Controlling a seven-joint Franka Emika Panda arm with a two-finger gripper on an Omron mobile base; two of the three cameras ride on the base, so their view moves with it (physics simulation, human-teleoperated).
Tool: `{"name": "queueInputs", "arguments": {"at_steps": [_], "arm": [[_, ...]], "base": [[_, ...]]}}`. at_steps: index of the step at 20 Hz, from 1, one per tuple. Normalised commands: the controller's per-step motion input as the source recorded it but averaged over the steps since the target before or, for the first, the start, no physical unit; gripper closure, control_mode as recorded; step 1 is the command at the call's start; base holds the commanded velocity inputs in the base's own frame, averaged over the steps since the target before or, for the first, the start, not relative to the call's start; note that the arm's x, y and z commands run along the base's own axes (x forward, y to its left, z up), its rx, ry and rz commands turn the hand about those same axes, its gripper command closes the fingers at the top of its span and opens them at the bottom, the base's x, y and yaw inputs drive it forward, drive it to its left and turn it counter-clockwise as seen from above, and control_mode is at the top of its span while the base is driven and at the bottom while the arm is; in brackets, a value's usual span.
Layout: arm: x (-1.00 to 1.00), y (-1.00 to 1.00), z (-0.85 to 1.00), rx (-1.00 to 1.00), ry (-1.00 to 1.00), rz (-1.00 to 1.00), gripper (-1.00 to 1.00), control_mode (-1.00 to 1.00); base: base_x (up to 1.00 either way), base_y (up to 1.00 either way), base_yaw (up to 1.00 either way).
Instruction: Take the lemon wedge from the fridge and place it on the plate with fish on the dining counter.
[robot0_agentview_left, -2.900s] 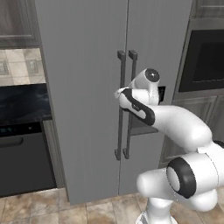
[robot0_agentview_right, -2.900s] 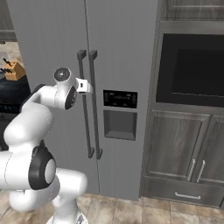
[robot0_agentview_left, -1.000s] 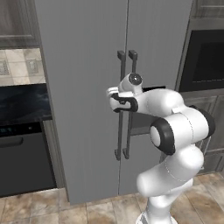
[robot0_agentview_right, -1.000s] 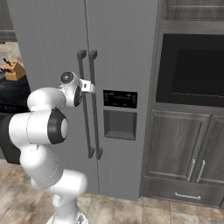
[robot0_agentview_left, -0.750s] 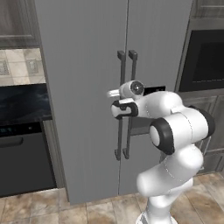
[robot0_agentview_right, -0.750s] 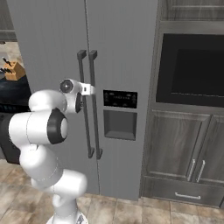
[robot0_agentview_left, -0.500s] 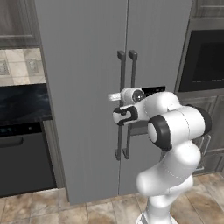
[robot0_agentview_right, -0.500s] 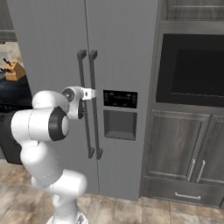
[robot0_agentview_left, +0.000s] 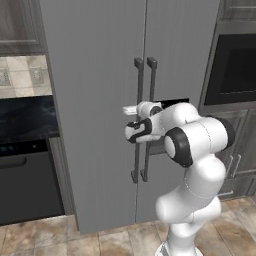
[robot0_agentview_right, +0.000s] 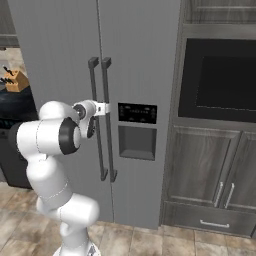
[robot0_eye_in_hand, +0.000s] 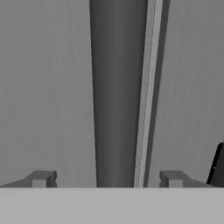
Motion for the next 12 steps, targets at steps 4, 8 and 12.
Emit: {"name": "queueInputs", "arguments": {"at_steps": [4,8,12], "arm": [[0.27,0.0,-0.03,0.0,0.0,-0.01,1.0,-1.0],[-0.02,0.0,0.0,0.0,0.0,0.0,1.0,-1.0],[-0.52,0.06,0.0,0.0,0.0,0.0,1.0,-1.0]], "base": [[0.0,0.0,0.0],[0.0,0.0,0.0],[0.0,0.0,0.0]]}}
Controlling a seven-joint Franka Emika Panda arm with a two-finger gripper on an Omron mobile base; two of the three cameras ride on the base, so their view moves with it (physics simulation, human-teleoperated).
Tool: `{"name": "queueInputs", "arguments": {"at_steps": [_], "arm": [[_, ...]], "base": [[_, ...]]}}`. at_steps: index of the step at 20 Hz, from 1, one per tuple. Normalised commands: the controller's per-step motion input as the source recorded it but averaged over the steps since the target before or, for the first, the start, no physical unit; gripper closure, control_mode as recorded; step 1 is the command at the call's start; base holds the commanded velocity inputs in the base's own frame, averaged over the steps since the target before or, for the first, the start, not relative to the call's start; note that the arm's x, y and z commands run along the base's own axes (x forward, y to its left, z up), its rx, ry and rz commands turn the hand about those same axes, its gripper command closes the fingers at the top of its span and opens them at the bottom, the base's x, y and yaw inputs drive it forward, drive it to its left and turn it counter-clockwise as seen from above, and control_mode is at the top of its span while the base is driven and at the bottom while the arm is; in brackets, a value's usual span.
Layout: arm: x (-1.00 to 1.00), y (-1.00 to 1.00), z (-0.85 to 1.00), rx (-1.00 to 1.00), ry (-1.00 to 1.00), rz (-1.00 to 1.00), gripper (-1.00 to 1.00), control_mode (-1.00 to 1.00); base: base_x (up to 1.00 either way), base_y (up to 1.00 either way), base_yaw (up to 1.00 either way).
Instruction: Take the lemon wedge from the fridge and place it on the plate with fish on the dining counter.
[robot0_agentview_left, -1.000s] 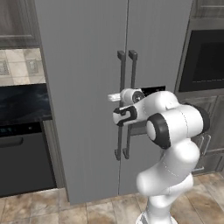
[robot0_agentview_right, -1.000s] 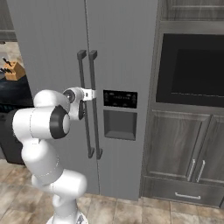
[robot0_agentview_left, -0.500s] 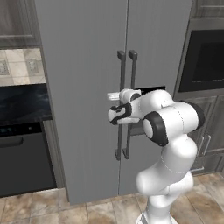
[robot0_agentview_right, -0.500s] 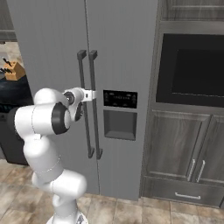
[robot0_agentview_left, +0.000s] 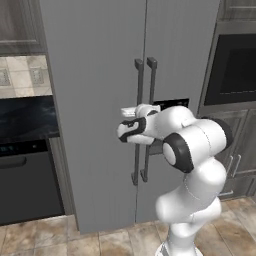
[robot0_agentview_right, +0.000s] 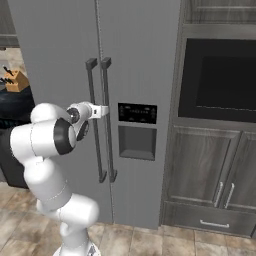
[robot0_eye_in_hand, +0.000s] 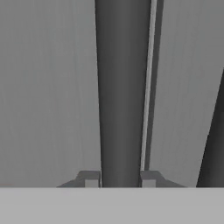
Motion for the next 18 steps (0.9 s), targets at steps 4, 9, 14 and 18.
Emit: {"name": "queueInputs", "arguments": {"at_steps": [4,9,14,18], "arm": [[-0.99,0.32,0.04,0.0,0.0,0.0,1.0,-1.0],[-1.0,0.56,0.31,0.0,-0.06,0.0,1.0,-1.0],[-1.0,0.8,0.53,0.0,-0.02,0.0,1.0,-1.0],[-1.0,0.9,0.58,0.0,0.0,-0.01,-1.0,-1.0]], "base": [[0.0,0.0,0.0],[0.0,0.0,0.0],[0.0,0.0,0.0],[0.0,0.0,0.0]]}}
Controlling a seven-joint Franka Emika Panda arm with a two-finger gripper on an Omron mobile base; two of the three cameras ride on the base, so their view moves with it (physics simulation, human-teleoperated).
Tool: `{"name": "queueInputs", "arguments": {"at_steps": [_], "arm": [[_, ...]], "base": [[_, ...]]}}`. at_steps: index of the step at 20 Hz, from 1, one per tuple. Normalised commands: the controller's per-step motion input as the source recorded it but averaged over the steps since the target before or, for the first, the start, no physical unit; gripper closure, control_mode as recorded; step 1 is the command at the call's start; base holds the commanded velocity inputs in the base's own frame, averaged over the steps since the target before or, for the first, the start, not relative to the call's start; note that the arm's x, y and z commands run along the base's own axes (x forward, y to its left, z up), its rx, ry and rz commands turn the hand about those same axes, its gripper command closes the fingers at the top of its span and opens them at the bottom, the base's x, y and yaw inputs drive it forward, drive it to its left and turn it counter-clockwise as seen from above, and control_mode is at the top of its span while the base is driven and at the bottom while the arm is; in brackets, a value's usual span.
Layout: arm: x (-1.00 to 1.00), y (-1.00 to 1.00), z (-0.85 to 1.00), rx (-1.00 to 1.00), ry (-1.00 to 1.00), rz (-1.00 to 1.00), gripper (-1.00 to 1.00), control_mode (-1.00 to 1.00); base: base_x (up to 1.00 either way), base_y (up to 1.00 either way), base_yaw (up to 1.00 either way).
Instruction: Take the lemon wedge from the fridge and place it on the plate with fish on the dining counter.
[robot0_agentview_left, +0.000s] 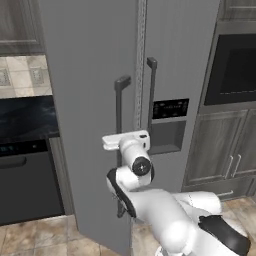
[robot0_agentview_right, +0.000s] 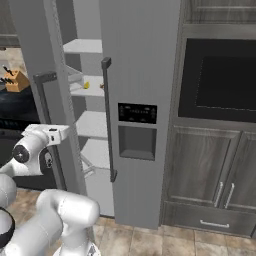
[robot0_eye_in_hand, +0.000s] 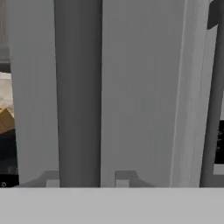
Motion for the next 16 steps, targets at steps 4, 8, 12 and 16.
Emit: {"name": "queueInputs", "arguments": {"at_steps": [4,8,12,16], "arm": [[-1.0,0.86,0.56,0.0,0.0,-0.04,-1.0,-1.0],[-1.0,0.44,0.64,0.0,0.0,-0.05,-1.0,-1.0],[-1.0,0.09,0.57,0.0,0.0,-0.14,-1.0,-1.0],[-1.0,0.0,0.49,0.01,0.0,-0.15,-1.0,-1.0]], "base": [[0.0,0.0,0.0],[0.0,0.0,0.0],[0.0,0.0,0.0],[0.0,0.0,0.0]]}}
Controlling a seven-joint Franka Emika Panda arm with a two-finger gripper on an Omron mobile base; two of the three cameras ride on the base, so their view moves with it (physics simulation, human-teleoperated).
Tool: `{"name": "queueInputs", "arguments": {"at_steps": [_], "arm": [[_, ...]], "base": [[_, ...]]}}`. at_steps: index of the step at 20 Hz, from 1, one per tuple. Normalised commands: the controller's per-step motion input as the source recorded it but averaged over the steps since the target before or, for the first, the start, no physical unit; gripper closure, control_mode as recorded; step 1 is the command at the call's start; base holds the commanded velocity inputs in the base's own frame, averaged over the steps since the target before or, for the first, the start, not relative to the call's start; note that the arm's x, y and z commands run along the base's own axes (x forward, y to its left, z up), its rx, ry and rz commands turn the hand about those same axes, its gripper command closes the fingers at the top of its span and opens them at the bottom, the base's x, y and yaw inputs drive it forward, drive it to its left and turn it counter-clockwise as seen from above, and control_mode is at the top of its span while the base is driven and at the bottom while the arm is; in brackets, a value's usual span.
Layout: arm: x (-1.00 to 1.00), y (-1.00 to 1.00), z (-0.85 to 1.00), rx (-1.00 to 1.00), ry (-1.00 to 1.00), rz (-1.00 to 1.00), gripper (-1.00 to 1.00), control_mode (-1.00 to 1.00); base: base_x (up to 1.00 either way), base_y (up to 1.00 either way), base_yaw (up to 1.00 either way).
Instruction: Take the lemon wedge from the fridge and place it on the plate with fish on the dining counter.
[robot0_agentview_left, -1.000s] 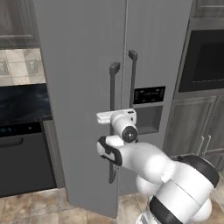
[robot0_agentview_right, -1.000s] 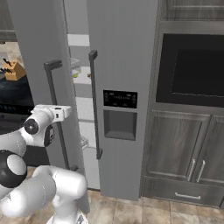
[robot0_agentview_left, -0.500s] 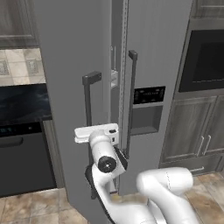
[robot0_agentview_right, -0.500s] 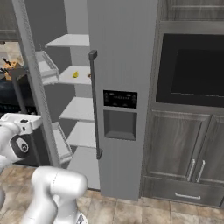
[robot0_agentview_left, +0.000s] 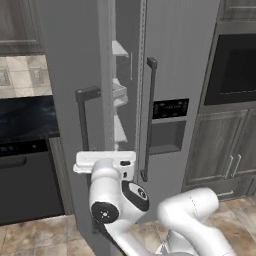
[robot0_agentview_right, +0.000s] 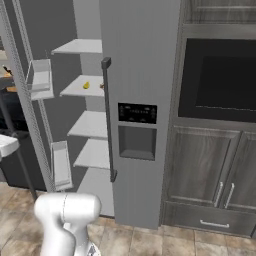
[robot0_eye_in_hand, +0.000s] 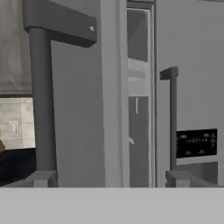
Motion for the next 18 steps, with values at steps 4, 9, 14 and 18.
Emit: {"name": "queueInputs", "arguments": {"at_steps": [4,9,14,18], "arm": [[-1.0,-0.18,0.44,0.02,0.03,-0.17,-1.0,-1.0],[-1.0,-0.22,0.41,0.01,0.08,-0.15,-1.0,-1.0],[-1.0,-0.53,0.6,0.03,0.15,-0.1,-1.0,-1.0],[-0.3,-1.0,0.48,0.1,0.23,0.01,-1.0,-1.0]], "base": [[0.0,0.0,0.0],[0.0,0.0,0.0],[0.0,0.0,0.0],[0.0,0.0,0.0]]}}
